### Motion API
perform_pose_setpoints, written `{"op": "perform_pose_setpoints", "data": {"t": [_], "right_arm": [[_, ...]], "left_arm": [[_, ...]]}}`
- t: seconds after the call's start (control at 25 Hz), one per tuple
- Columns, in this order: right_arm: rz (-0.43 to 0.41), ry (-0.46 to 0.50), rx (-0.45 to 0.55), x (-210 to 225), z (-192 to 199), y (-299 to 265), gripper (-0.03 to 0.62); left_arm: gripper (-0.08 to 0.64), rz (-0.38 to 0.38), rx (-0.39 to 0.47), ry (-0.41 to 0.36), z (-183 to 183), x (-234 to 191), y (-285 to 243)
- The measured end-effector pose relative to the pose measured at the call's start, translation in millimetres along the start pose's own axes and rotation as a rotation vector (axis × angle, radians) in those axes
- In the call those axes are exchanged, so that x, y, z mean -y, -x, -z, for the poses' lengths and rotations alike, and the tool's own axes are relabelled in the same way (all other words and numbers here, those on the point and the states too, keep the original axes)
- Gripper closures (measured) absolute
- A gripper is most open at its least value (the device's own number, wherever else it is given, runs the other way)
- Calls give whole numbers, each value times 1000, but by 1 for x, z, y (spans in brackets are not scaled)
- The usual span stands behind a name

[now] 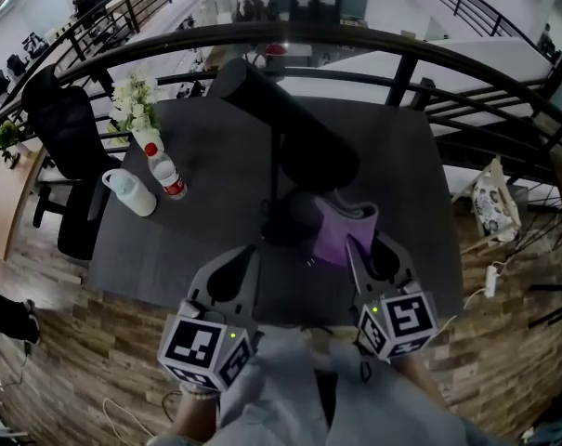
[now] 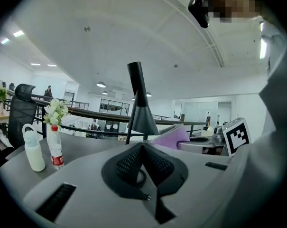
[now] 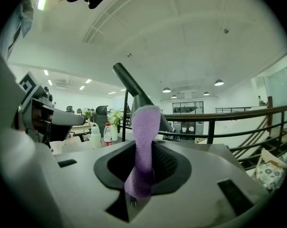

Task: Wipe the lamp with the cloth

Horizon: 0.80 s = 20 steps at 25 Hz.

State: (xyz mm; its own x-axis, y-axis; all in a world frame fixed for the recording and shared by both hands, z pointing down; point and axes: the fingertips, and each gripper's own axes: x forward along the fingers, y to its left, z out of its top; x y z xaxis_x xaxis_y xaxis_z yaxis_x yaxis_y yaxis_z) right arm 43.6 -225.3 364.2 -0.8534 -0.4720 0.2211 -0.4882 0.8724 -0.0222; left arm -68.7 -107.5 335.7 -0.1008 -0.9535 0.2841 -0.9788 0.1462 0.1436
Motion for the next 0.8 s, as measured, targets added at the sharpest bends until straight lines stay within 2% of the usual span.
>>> {"op": "perform_pose_setpoints", "data": {"t": [0.36, 0.8], "right_arm": [[-28, 10, -5, -7, 2, -5, 505], [-11, -7, -35, 0, 8, -5, 505]], "left_arm": [[551, -9, -4, 6, 2, -4, 0], [551, -10, -11, 13, 4, -6, 0]]}}
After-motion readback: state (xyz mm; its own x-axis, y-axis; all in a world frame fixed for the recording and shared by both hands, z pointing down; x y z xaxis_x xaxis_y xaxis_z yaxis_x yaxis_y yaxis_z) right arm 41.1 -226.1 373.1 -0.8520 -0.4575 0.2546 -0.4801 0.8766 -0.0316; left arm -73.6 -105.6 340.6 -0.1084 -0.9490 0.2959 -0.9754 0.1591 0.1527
